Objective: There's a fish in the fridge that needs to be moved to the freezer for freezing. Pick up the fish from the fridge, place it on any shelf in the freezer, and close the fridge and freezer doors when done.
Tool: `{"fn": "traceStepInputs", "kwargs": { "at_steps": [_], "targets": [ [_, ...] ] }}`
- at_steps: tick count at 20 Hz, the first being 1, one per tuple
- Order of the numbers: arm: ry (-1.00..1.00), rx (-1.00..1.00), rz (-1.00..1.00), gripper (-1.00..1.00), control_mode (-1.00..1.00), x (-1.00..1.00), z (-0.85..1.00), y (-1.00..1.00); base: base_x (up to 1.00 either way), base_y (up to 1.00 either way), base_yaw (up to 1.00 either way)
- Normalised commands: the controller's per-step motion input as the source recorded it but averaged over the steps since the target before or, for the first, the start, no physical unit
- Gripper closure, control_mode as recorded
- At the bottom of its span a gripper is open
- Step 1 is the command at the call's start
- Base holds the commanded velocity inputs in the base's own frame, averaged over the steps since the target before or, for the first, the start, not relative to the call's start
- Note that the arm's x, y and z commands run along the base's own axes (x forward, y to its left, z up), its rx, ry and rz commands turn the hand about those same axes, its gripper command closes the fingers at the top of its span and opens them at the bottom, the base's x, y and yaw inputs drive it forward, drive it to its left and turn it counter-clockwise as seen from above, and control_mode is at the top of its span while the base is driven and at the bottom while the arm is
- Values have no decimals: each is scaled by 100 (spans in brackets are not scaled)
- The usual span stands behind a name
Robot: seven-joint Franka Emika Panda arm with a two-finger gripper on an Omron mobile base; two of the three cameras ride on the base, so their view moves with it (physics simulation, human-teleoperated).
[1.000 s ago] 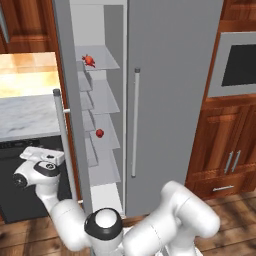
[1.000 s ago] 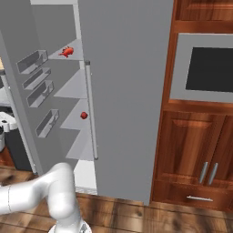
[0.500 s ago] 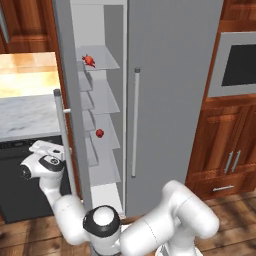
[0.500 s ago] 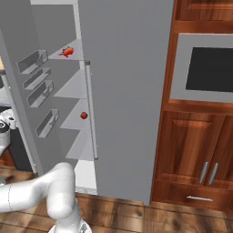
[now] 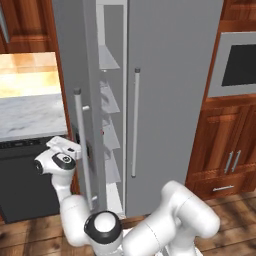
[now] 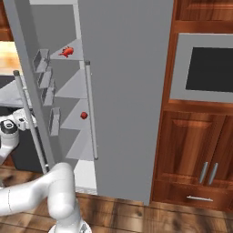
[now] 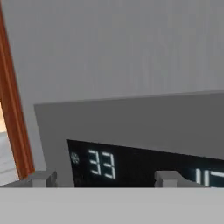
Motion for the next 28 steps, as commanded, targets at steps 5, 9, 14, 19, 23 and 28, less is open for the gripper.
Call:
{"fn": "traceStepInputs", "kwargs": {
  "at_steps": [5, 9, 14, 19, 23, 28],
  "targets": [
    [-2, 5, -6, -100, -100, 19, 0, -100, 0, 0, 0],
    [-1, 5, -3, -100, -100, 37, 0, -93, 0, 0, 0],
    [-1, 8, 0, -100, -100, 57, 0, -87, 0, 0, 0],
    [-3, 8, 0, -100, -100, 59, 0, -82, 0, 0, 0],
    [-2, 10, 1, -100, -100, 81, 0, -60, 0, 0, 0],
    [-1, 12, 5, -100, -100, 75, 0, -57, 0, 0, 0]
  ]
}}
